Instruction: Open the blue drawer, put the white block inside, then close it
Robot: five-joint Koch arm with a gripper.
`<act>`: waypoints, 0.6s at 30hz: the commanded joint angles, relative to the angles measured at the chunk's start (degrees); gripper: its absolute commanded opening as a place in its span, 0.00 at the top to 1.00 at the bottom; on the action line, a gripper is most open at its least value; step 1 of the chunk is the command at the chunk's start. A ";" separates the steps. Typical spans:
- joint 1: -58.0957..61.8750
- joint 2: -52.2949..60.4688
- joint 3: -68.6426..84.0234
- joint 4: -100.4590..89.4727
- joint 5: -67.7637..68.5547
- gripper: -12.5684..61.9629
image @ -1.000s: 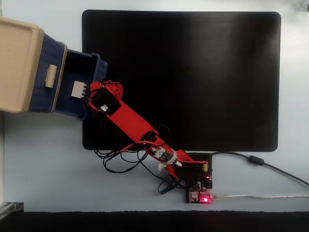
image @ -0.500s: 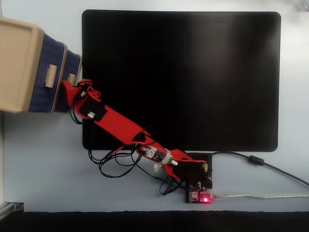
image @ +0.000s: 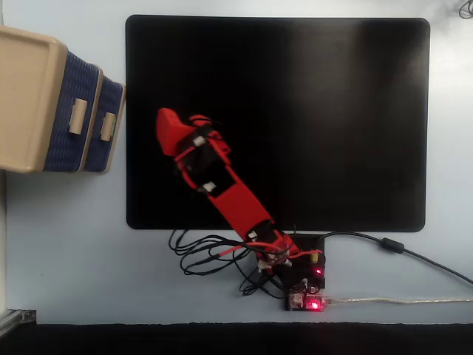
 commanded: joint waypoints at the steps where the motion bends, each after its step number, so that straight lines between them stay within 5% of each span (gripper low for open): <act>1: 9.14 10.28 0.44 10.81 -11.25 0.37; 5: 28.83 21.62 16.61 10.99 -37.18 0.38; 10: 45.62 34.89 61.08 5.36 -63.98 0.38; 13: 53.00 45.70 91.93 -11.07 -67.68 0.38; 18: 53.44 60.29 116.72 -22.50 -67.59 0.37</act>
